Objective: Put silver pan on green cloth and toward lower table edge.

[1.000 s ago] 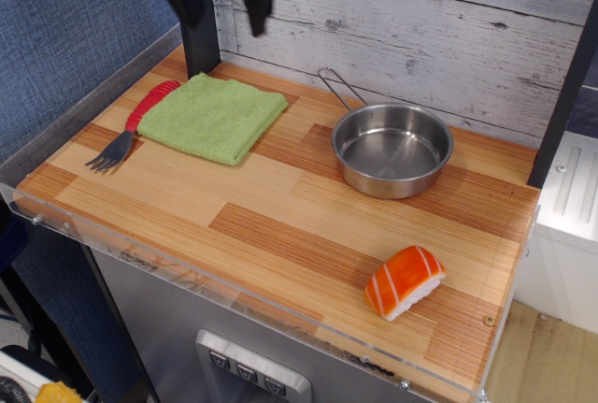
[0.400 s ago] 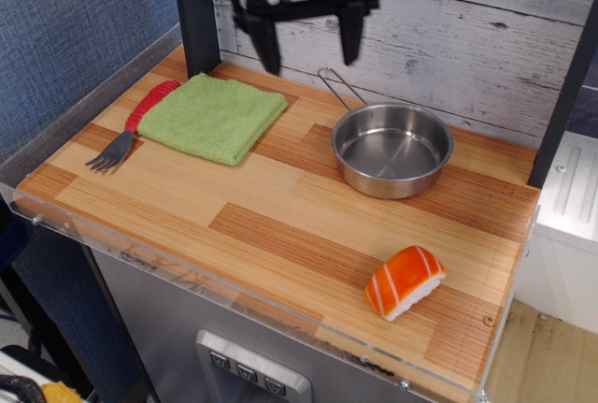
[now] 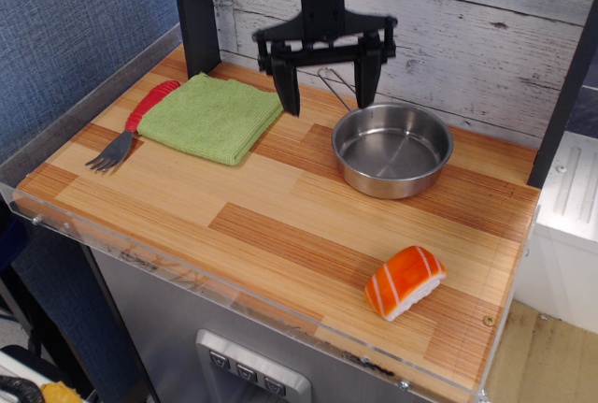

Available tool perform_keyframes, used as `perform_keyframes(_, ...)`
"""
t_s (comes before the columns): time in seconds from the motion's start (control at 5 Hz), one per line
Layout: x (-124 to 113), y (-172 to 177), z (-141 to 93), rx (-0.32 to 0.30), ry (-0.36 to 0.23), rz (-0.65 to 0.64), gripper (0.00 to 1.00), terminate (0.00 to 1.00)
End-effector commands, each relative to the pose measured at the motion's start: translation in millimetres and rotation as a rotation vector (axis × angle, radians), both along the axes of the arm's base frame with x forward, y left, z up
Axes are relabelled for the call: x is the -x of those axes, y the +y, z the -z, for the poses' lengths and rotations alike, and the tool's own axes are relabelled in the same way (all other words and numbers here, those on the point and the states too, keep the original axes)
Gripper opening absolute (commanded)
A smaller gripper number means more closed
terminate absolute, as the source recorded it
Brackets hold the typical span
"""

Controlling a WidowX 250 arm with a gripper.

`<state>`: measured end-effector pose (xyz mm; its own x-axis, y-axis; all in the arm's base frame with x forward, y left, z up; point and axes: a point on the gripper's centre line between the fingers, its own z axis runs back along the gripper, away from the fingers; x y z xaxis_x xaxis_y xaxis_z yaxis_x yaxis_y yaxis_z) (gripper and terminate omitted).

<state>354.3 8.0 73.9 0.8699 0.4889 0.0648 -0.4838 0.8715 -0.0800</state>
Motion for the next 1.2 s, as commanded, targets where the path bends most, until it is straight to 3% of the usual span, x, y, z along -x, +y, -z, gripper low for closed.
perform_keyframes(0.0,6,11,16,-0.047,-0.019,0.077,1.0,0.0)
perform_keyframes(0.8,3,-8,46,-0.067,0.006,0.095,1.0,0.0)
perform_keyframes(1.0,0,-11,50,-0.095,-0.003,0.136,0.0,0.0)
